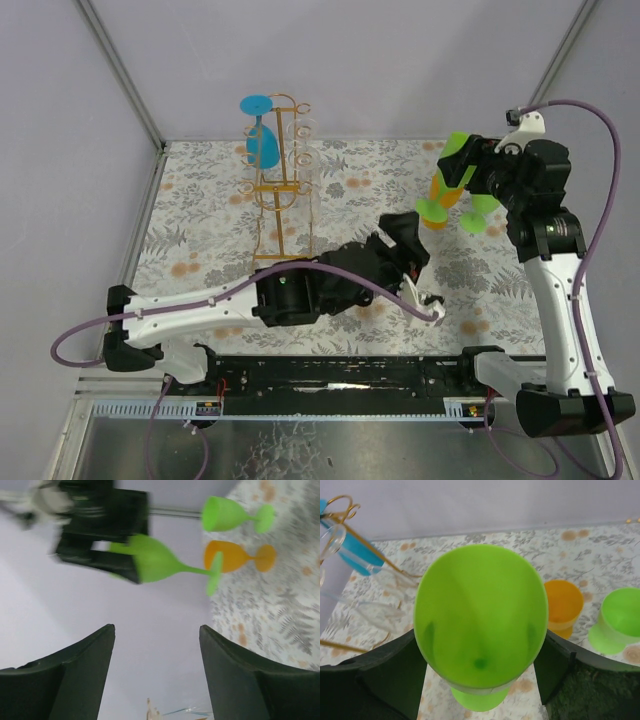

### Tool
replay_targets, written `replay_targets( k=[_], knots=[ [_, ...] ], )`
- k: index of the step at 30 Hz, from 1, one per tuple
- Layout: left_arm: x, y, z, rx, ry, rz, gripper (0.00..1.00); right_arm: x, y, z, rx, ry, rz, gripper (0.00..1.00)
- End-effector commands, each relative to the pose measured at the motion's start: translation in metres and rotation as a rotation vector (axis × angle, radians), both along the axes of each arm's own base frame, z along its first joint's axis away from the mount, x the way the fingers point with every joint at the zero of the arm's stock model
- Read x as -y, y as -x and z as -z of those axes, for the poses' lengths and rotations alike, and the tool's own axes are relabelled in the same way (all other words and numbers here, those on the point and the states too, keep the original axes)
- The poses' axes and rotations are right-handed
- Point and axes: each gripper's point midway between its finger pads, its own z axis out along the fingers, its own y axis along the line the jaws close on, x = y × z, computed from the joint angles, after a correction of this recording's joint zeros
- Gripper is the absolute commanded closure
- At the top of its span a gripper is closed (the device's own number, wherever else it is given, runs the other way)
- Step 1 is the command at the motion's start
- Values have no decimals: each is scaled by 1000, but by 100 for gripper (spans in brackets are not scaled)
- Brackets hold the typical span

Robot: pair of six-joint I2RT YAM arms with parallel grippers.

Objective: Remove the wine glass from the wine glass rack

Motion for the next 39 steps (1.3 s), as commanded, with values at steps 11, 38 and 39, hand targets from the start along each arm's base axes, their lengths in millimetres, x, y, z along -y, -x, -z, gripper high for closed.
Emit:
replay_targets(
  k=[11,38,39],
  knots=[
    [-91,-46,-196,-200,710,-225,0,-14,-100,-25,183,71,51,26],
    [-245,-96,-206,-505,1172,-517,0,-86,-147,119,227,336,87,24],
    [-245,-96,-204,-513,1176,-521,0,-85,-145,124,237,334,99,24]
  ],
)
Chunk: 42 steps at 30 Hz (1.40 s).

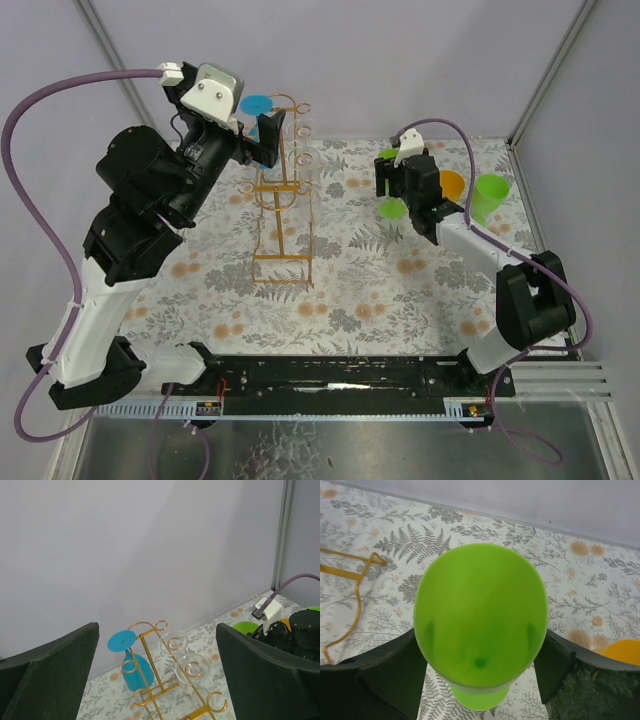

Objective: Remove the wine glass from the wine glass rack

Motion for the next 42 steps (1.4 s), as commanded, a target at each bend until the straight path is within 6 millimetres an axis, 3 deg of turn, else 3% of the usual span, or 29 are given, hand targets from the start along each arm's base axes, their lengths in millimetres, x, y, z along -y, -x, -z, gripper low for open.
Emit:
replay_targets(
  k=[1,17,27,37,42],
  knots=[
    [1,-5,16,-63,35,13,0,11,-9,-32,216,-45,91,24],
    [4,-18,34,-131,57,22,0,21,-11,40,240,-69,166,23],
    [5,-20,39,-149,49,20,0,25,-12,53,232,-71,194,19],
    [4,-20,39,-150,51,23,0,25,-9,46,210,-51,181,1],
    [1,-18,39,-149,54,21,0,23,-7,39,211,-71,171,1]
  ],
)
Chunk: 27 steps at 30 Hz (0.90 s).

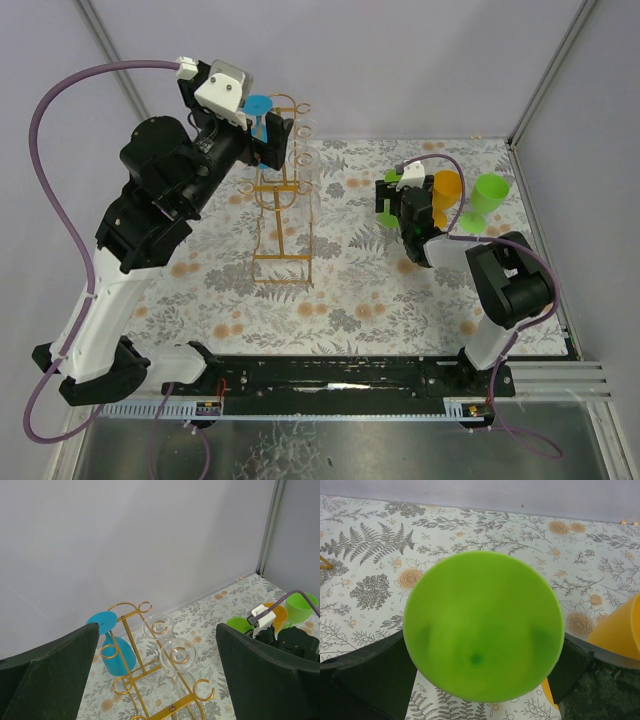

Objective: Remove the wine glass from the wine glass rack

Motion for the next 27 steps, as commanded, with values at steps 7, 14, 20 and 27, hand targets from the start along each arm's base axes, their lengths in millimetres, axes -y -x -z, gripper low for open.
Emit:
replay_targets(
  k=[7,14,20,27],
  knots=[
    [-8,3,-3,5,37,-15,0,0,12,-95,182,-102,-9,1],
    [-17,-15,-11,12,90,-65,0,4,37,-183,325,-163,-50,1],
    [-19,-36,-6,-14,150,-82,0,5,50,-222,356,-129,-87,1],
    [-51,-84,-1,-104,281,-124,0,3,64,-233,356,-172,-123,1]
  ],
)
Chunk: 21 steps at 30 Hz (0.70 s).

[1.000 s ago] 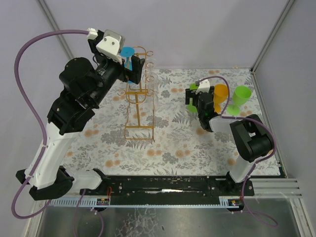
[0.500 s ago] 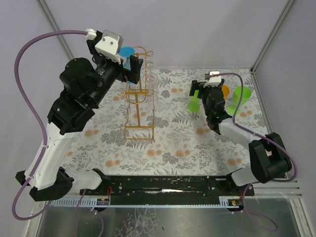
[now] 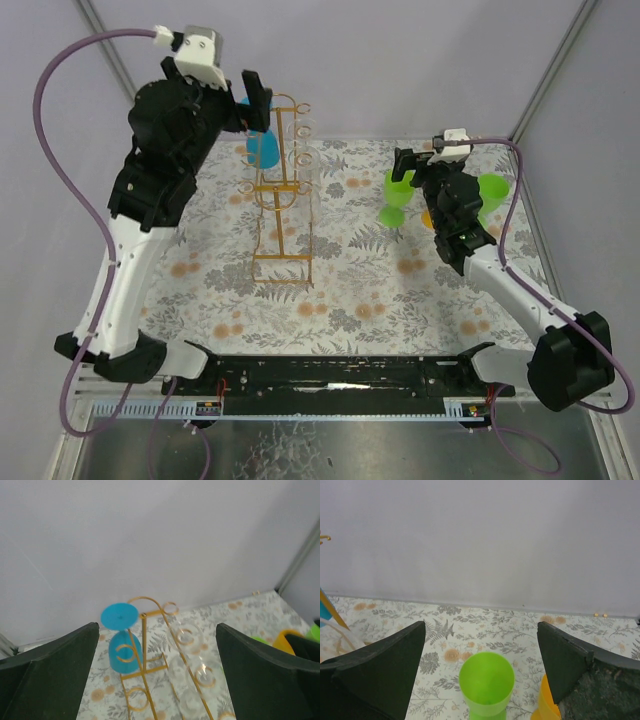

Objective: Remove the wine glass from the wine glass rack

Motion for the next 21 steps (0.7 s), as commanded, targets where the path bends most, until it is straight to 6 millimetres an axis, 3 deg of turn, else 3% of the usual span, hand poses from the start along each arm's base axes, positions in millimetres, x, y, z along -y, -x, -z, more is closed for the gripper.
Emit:
replay_targets(
  k=[1,5,9,13,21],
  knots=[
    [-28,-41,-21,-21,209,-21,0,-7,16,-28,34,-39,-63,1],
    [-52,-83,-2,-145,389,1,0,-8,29,-35,34,-63,-98,1],
    [-62,-109,32,-286,608,68,3,-11,38,-38,24,-71,-132,1],
    [-68,-119,53,-346,780,122,5,-13,43,-39,18,-78,-150,1],
    [-65,-132,60,-362,981,181,10,-14,47,-38,6,-90,-163,1]
  ],
)
